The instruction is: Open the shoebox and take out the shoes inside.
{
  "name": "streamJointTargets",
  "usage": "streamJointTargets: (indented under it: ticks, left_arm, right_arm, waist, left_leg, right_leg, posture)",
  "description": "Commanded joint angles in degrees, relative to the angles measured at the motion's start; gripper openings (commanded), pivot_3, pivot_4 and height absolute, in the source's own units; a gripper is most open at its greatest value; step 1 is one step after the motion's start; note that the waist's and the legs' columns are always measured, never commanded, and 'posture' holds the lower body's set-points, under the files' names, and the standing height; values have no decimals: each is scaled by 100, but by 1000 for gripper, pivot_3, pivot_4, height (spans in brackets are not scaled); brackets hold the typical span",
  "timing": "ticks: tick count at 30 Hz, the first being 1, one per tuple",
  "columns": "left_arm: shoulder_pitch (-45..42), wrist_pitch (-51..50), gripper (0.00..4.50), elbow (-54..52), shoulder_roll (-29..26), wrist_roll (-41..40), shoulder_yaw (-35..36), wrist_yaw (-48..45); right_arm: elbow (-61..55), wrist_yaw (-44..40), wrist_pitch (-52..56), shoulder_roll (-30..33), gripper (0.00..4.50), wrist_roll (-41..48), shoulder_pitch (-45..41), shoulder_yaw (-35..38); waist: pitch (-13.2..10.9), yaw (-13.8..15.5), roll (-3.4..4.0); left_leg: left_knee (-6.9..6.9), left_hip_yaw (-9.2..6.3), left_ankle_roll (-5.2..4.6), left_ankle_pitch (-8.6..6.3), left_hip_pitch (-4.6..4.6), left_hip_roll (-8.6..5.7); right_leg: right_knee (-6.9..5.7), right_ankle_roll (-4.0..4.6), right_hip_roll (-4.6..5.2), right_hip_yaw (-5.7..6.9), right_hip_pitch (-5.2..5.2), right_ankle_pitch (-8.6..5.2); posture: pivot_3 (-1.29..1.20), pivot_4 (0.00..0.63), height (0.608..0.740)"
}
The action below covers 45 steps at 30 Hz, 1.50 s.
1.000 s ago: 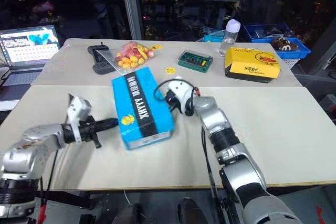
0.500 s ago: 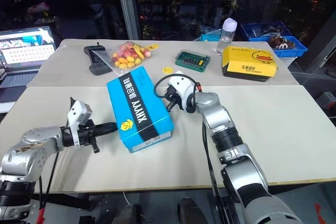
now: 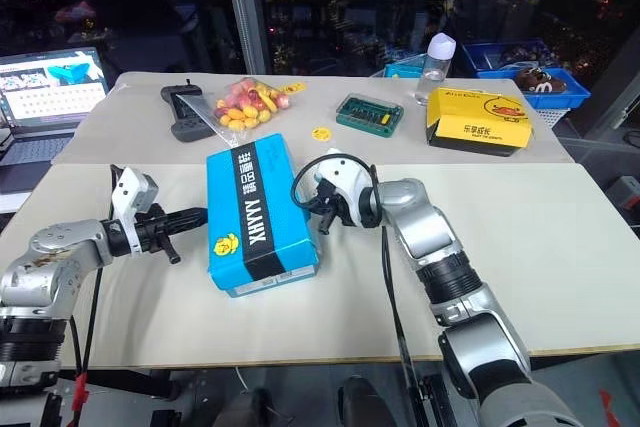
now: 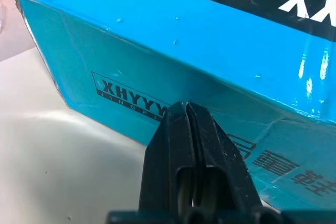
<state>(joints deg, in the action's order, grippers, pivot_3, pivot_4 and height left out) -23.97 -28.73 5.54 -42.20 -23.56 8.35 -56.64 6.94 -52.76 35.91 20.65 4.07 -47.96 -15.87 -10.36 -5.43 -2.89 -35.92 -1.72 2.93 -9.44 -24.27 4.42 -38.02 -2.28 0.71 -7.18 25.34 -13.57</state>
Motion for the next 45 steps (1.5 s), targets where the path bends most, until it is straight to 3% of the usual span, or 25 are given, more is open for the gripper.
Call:
streamJointTargets:
  ticks: [1, 10, 15, 18, 27, 33, 37, 45]
  left_arm:
    - [-239, 139, 69, -55, 77, 3, -69, 5]
    - [-872, 398, 69, 668, 300, 210, -321, -209]
    - [-786, 403, 69, 587, 73, 128, -75, -353]
    - [-259, 288, 69, 164, -320, -95, 429, -498]
    - [2143, -1162, 69, -2385, -1150, -1748, 2800, -845]
    - [3999, -1904, 69, -3646, -1199, -2457, 4069, -1379]
    - [4419, -1971, 69, -3943, -1058, -2678, 4374, -1142]
    - [4460, -1952, 69, -4163, -912, -2960, 4354, -622]
  right_arm:
    - [-459, -159, 71, 67, 0, 183, 27, -23]
    - [-760, -91, 324, 67, 0, 269, 121, 1]
    - [-784, -65, 364, 106, 0, 280, 155, 16]
    - [-716, -81, 319, 131, 0, 301, 150, 38]
    - [-193, -411, -146, 17, 0, 455, -113, 100]
    - [450, -771, -591, -20, 0, 424, -455, -47]
    - [812, -866, -825, -80, 0, 387, -650, -99]
    - [983, -987, -965, -278, 0, 274, -949, -273]
  waist:
    - [0, 0, 0]
    - [0, 18, 0]
    - [0, -2, 0]
    - [0, -40, 0]
    - [-7, -45, 4]
    - [-13, -110, 4]
    - [-14, -151, 6]
    - [-16, -192, 9]
  left_leg:
    - [-3, 0, 0, 0, 1, 0]
    - [-6, 0, 0, 0, 2, 0]
    - [-4, 0, 0, 0, -1, 0]
    - [2, 0, 0, 0, -1, 1]
    - [6, 2, 1, -1, -2, 10]
    - [4, 11, 1, -1, 12, 15]
    - [6, 14, 1, -2, 15, 21]
    - [6, 17, 1, -2, 13, 24]
  right_leg:
    - [0, 0, 0, 0, -3, 0]
    - [-1, 0, 0, 1, -5, 1]
    - [2, -1, 0, 0, -4, 0]
    - [1, 0, 0, -1, 2, -1]
    - [2, 8, -2, 5, 6, -7]
    - [1, 54, 0, 4, 5, -24]
    - [-1, 66, -1, 8, 7, -26]
    - [-2, 68, -2, 10, 11, -25]
  posture:
    - [0, 150, 726]
    - [0, 150, 726]
    - [0, 150, 726]
    - [0, 150, 726]
    - [0, 150, 726]
    - [0, 150, 726]
    - [0, 150, 726]
    - [0, 150, 726]
